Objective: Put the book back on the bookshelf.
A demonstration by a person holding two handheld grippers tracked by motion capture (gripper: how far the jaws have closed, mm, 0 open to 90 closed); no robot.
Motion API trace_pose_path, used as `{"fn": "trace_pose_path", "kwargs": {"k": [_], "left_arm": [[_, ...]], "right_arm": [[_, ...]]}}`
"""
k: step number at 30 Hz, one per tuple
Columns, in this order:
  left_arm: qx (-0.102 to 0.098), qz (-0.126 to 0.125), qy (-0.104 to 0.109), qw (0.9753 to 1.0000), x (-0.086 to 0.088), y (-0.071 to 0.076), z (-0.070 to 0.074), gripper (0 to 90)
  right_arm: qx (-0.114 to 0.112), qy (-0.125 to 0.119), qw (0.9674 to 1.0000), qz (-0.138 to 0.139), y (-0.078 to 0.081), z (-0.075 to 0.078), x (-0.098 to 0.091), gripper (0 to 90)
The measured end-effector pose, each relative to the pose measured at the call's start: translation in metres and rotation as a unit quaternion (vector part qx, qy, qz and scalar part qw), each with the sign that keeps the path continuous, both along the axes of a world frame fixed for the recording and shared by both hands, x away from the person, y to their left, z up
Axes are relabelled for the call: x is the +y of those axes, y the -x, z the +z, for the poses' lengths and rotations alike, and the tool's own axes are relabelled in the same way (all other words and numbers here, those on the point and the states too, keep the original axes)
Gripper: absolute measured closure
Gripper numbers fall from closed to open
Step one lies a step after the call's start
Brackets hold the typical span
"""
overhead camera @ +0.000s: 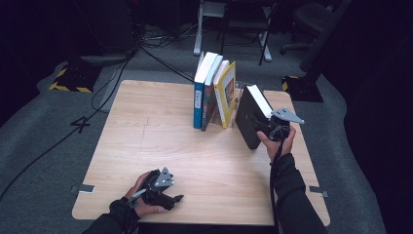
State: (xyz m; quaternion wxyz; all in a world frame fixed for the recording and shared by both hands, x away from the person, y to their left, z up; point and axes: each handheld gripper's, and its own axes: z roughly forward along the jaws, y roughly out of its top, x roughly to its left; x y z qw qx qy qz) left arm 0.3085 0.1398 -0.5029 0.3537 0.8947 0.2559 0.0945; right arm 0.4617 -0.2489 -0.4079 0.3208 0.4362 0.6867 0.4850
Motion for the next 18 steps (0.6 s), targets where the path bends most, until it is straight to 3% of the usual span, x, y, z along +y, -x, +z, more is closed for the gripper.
{"fn": "trace_pose_path", "kwargs": {"k": [8,12,18], "left_arm": [[0.0,-0.002,0.001,1.0,0.0,0.0,0.0,18.9],[0.0,-0.002,0.0,1.0,0.0,0.0,0.0,18.9],[0.0,-0.004,0.001,1.0,0.0,0.0,0.0,19.1]], "right_arm": [[-0.007,-0.016,0.9998,-0.006,-0.007,-0.005,0.005,43.5],[-0.015,-0.014,0.9995,-0.022,-0.009,-0.001,0.006,50.4],[-0.011,-0.017,0.9991,-0.036,-0.017,0.008,0.006,52.6]]}}
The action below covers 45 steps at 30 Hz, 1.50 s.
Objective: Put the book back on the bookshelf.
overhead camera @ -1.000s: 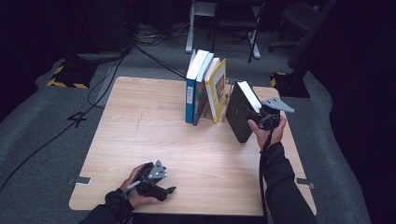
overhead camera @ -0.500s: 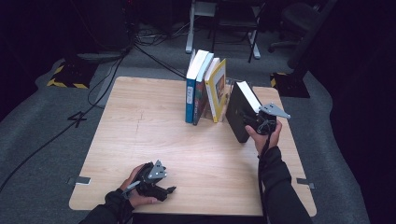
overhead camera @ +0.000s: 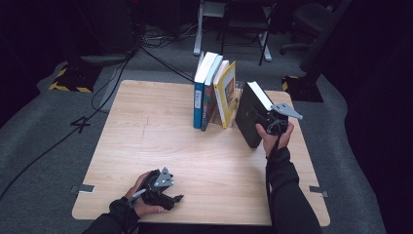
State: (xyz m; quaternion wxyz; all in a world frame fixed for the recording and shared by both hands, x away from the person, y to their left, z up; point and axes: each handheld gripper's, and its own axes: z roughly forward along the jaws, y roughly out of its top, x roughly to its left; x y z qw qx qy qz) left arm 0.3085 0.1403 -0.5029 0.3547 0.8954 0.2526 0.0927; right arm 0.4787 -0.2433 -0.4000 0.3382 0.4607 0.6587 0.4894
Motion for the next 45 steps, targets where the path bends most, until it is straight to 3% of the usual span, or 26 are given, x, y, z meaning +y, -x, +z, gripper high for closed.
{"fn": "trace_pose_path", "kwargs": {"k": [5,15,26,29,39,45], "left_arm": [[0.0,-0.005,-0.001,1.0,0.0,0.0,0.0,19.0],[0.0,-0.015,0.0,0.9999,-0.001,0.003,0.0,19.1],[0.0,-0.021,0.001,0.9998,-0.001,0.005,0.0,19.2],[0.001,-0.023,0.002,0.9997,0.0,0.006,0.0,19.3],[0.002,-0.025,0.003,0.9997,0.002,0.008,0.0,19.6],[0.002,-0.025,0.002,0.9997,0.003,0.009,0.0,19.6]], "right_arm": [[-0.007,0.005,0.9993,-0.038,-0.007,0.007,0.012,53.2],[-0.02,0.003,0.9972,-0.073,-0.03,0.026,0.025,53.4],[-0.041,-0.006,0.9927,-0.114,-0.057,0.022,0.034,53.4],[-0.052,-0.009,0.9911,-0.123,-0.065,0.014,0.036,53.3],[-0.076,-0.012,0.9901,-0.118,-0.066,-0.005,0.033,52.7],[-0.069,0.04,0.9929,-0.088,-0.059,-0.007,0.029,50.3]]}}
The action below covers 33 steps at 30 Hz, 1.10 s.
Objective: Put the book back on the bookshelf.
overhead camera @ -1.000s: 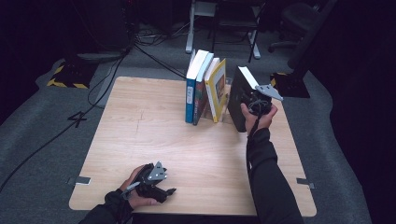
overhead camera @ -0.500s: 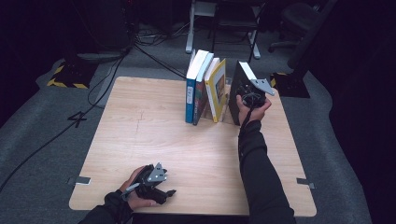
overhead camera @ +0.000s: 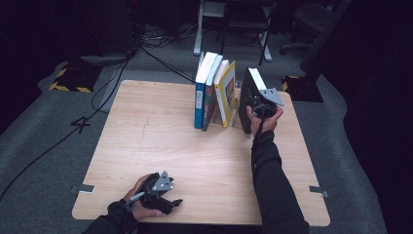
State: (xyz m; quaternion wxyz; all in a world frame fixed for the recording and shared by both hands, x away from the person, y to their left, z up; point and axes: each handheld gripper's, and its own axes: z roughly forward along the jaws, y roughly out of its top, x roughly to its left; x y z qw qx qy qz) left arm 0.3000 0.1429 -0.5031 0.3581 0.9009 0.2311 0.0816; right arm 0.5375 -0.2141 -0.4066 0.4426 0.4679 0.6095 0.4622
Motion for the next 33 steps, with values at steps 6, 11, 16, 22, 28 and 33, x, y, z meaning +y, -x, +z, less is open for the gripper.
{"fn": "trace_pose_path", "kwargs": {"k": [6,11,16,22,28,33], "left_arm": [[-0.001,-0.001,0.0,1.0,0.0,0.0,0.0,19.5],[0.0,-0.001,0.001,1.0,0.0,0.0,0.0,19.4],[-0.002,-0.002,0.001,1.0,0.0,0.0,0.0,19.4],[-0.002,-0.003,0.0,1.0,0.0,0.0,0.0,19.4],[-0.001,-0.002,-0.001,1.0,0.0,0.0,0.0,19.3],[0.0,0.0,0.001,1.0,-0.001,0.0,0.0,19.2]], "right_arm": [[0.027,-0.005,0.9992,0.03,-0.001,-0.004,-0.019,50.4],[0.046,0.017,0.9983,0.033,-0.002,-0.001,-0.019,47.5],[0.06,0.017,0.9975,0.033,0.002,0.004,-0.021,42.2],[0.079,0.013,0.9953,0.053,0.011,0.007,-0.032,30.5],[0.089,-0.002,0.9932,0.074,0.031,-0.002,-0.042,28.8],[0.098,-0.022,0.991,0.088,0.046,-0.029,-0.045,32.7]]}}
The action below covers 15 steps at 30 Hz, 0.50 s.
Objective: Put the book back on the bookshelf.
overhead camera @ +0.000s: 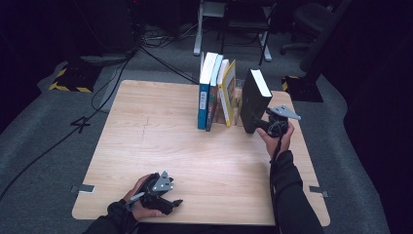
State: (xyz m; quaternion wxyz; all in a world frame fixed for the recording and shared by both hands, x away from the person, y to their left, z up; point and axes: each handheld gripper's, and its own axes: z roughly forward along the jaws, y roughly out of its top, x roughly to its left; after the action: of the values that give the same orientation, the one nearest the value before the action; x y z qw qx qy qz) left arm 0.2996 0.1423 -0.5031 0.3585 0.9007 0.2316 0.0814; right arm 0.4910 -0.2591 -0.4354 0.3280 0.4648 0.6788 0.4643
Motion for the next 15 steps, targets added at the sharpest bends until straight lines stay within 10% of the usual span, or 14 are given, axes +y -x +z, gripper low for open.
{"fn": "trace_pose_path", "kwargs": {"k": [7,15], "left_arm": [[-0.001,-0.001,0.0,1.0,0.0,0.0,0.0,19.0],[-0.002,-0.004,0.001,1.0,0.0,0.0,0.0,18.8]], "right_arm": [[0.033,-0.054,0.998,-0.011,-0.006,-0.04,-0.004,45.7],[0.003,-0.01,0.9991,-0.042,-0.005,-0.038,0.008,48.4]]}}
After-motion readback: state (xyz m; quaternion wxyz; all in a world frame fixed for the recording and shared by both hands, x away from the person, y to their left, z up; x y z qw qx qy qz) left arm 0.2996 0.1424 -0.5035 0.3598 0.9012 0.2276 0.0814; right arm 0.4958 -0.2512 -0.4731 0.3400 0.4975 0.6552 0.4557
